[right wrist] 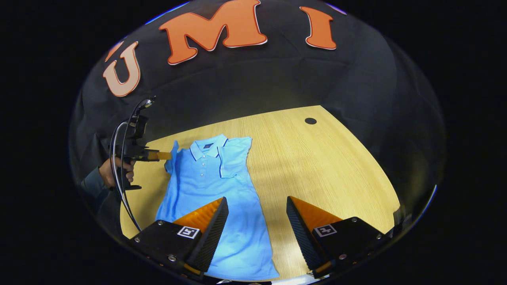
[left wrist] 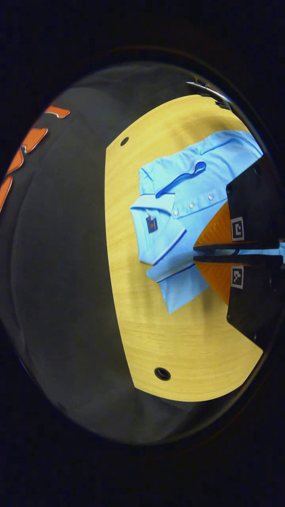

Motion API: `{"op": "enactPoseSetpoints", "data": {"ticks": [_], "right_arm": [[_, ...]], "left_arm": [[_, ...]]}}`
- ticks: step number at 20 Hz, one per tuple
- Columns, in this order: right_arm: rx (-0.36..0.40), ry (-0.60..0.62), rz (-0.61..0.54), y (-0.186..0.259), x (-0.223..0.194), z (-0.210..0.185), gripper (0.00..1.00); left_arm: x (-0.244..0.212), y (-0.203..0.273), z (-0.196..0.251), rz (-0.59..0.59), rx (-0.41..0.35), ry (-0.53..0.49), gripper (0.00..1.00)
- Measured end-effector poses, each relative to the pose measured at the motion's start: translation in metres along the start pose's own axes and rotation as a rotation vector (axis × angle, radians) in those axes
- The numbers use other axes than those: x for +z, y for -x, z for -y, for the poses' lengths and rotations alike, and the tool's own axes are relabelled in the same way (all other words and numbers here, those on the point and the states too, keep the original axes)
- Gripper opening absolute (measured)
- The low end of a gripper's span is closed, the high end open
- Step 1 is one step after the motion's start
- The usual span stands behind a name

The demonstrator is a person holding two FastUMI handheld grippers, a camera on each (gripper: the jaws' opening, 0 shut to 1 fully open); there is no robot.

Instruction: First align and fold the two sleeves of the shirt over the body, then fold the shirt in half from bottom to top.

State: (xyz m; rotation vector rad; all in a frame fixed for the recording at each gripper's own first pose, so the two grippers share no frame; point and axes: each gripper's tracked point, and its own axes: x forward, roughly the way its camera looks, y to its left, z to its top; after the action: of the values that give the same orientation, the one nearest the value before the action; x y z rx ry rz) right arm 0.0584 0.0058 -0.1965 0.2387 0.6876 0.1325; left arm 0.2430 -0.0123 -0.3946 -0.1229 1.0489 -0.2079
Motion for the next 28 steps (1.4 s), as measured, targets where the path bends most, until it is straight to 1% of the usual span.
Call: {"op": "enactPoseSetpoints", "data": {"ticks": [2, 4, 5, 6, 8, 10, 11, 12, 16, 19, 23, 28], "right_arm": [[-0.014, -0.008, -0.008, 0.002, -0.007, 0.002, 0.89], [-0.015, -0.017, -0.015, 0.003, -0.015, 0.002, 0.9], [-0.011, -0.021, -0.018, 0.004, -0.017, 0.002, 0.9], [-0.001, -0.023, -0.021, 0.004, -0.021, 0.001, 0.9], [0.015, -0.024, -0.036, 0.002, -0.028, 0.002, 0.89], [0.033, -0.026, -0.047, 0.001, -0.035, 0.002, 0.9], [0.038, -0.023, -0.051, 0.001, -0.038, 0.003, 0.84], [0.044, -0.016, -0.056, 0.002, -0.042, 0.004, 0.9], [0.076, 0.026, -0.094, 0.007, -0.066, 0.002, 0.93], [0.096, 0.078, -0.133, 0.011, -0.089, 0.001, 0.97], [0.121, 0.127, -0.198, 0.014, -0.127, -0.002, 0.98], [0.136, 0.175, -0.291, 0.021, -0.177, -0.004, 0.99]], "left_arm": [[0.002, -0.003, 0.022, -0.005, -0.054, -0.03, 0.09], [0.0, -0.001, 0.043, -0.005, -0.121, -0.049, 0.12], [-0.002, 0.003, 0.053, 0.001, -0.152, -0.054, 0.2], [-0.002, 0.007, 0.057, 0.013, -0.162, -0.061, 0.23], [-0.005, 0.023, 0.042, 0.038, -0.09, -0.075, 0.6], [-0.016, 0.046, 0.036, 0.055, -0.056, -0.062, 0.99], [-0.027, 0.056, 0.034, 0.053, -0.047, -0.05, 0.99], [-0.036, 0.067, 0.03, 0.05, -0.037, -0.042, 1.0], [-0.078, 0.109, 0.025, 0.041, 0.001, -0.019, 0.99], [-0.118, 0.137, 0.026, 0.024, 0.02, 0.018, 0.99], [-0.174, 0.165, 0.021, -0.018, 0.069, 0.034, 1.0], [-0.25, 0.188, 0.028, -0.118, 0.056, 0.108, 0.99]]}}
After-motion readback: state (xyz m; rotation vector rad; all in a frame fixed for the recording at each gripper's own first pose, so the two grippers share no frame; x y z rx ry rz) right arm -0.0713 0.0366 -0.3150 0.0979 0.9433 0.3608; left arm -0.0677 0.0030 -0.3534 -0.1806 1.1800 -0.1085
